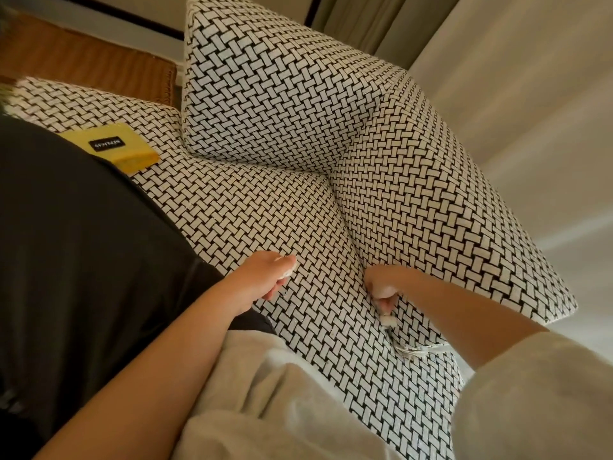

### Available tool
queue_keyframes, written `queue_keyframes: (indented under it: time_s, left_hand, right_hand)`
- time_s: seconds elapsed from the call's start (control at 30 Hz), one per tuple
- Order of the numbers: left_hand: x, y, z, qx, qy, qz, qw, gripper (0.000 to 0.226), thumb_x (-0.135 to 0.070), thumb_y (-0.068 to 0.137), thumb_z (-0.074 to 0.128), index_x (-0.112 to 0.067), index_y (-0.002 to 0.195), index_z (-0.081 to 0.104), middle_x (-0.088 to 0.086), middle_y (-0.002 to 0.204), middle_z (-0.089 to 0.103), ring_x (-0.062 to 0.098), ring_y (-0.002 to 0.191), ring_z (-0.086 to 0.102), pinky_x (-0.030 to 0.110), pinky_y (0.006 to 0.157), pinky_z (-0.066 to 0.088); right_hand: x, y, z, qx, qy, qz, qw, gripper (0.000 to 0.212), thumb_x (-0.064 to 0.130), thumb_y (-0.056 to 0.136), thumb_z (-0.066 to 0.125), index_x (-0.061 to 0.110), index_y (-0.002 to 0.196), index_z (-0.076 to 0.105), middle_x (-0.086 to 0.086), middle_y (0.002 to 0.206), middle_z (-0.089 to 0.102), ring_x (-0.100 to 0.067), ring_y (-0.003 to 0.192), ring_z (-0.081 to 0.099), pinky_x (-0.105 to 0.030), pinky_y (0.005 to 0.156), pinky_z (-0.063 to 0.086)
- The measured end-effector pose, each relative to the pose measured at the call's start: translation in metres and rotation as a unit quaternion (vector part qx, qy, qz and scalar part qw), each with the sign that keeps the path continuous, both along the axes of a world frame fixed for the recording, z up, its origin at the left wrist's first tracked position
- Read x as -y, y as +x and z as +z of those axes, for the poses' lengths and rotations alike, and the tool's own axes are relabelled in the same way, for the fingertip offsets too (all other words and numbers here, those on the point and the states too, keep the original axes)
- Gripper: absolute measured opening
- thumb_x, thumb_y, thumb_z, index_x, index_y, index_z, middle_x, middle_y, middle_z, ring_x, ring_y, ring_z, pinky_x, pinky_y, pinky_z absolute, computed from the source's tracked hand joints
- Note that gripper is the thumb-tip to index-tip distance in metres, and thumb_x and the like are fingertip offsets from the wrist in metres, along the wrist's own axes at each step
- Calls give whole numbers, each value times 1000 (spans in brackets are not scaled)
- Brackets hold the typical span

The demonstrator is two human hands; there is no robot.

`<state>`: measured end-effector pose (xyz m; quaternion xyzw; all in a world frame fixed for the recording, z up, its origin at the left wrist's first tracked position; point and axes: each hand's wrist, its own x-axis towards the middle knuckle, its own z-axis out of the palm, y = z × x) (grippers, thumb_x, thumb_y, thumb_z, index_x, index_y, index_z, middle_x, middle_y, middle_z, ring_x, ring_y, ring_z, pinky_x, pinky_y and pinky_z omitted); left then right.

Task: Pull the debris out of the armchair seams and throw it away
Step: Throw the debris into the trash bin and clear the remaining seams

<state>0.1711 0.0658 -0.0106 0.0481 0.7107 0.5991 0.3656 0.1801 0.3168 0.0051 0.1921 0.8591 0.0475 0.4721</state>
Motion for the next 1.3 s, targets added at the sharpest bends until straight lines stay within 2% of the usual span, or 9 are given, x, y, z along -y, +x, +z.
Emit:
queue_keyframes:
  time_s: [0.1, 0.27, 0.37, 0.5, 0.7, 0.9, 1.03, 1.2, 1.3]
  left_hand:
    - [0, 0, -3, 10, 0, 6, 1000, 29, -33, 91, 45, -10, 73, 50, 2, 62, 44, 15, 53, 40, 29, 61, 37]
    - [-2, -1, -3, 17, 14, 11, 1000, 28, -31, 93, 45, -9, 79, 55, 1, 64, 45, 13, 53, 40, 27, 58, 37]
    - [-3, -1, -3, 14, 7, 13, 1000, 27, -29, 92, 44, -14, 72, 52, -1, 62, 44, 12, 52, 39, 25, 55, 37]
    - [-3, -2, -2, 18, 1, 16, 1000, 27, -27, 91, 43, -19, 67, 51, -2, 59, 43, 12, 53, 39, 24, 53, 36]
    - [3, -3, -3, 14, 7, 28, 999, 34, -29, 92, 42, -17, 61, 43, -2, 58, 41, 12, 51, 37, 25, 54, 36]
    - [-3, -3, -2, 8, -24, 26, 999, 32, -27, 88, 44, -21, 57, 43, -5, 53, 40, 10, 48, 37, 23, 53, 36]
    - [-6, -4, -3, 18, -39, 32, 999, 29, -27, 86, 46, -18, 58, 44, -4, 53, 41, 12, 49, 39, 26, 57, 37]
    - [-10, -5, -2, 27, -64, 57, 996, 28, -24, 86, 47, -20, 59, 47, -5, 52, 44, 9, 44, 40, 22, 52, 38]
    - [-12, -5, -2, 30, -70, 63, 995, 25, -22, 88, 47, -18, 64, 50, -3, 55, 47, 9, 46, 42, 19, 48, 39]
  right_hand:
    - [-4, 2, 7, -25, -23, 60, 998, 14, -4, 85, 55, 8, 79, 50, -3, 77, 56, -10, 64, 58, -18, 56, 49]
    - [-7, 2, 2, -33, 12, 115, 993, 14, 2, 86, 57, 13, 91, 50, 0, 85, 50, -10, 71, 48, -19, 64, 45]
    - [1, 6, -3, 9, 71, 164, 984, 39, 7, 79, 69, 11, 113, 50, -7, 106, 55, -19, 90, 54, -27, 82, 51]
    - [4, -1, -7, 48, 102, 179, 977, 64, 11, 77, 72, 3, 132, 41, -6, 106, 51, -22, 95, 51, -30, 93, 48]
    - [1, 2, -15, 25, 103, 196, 975, 47, 4, 82, 63, 6, 126, 46, -7, 110, 56, -20, 92, 52, -31, 89, 50]
    - [-2, -3, 7, 33, -6, 152, 988, 24, 12, 81, 65, 8, 104, 61, 2, 92, 58, -14, 88, 55, -25, 80, 46]
    - [-6, -13, 43, -99, -129, 46, 986, 7, 19, 92, 51, 19, 93, 58, -1, 92, 60, -8, 73, 55, -16, 60, 44]
    - [3, -13, 33, -161, -201, -34, 966, 8, 20, 95, 48, 15, 94, 54, -14, 106, 62, -23, 95, 62, -33, 82, 55]
    - [15, -9, 26, -172, -248, -92, 949, 10, 19, 97, 43, 14, 98, 51, -17, 108, 60, -22, 85, 62, -25, 65, 53]
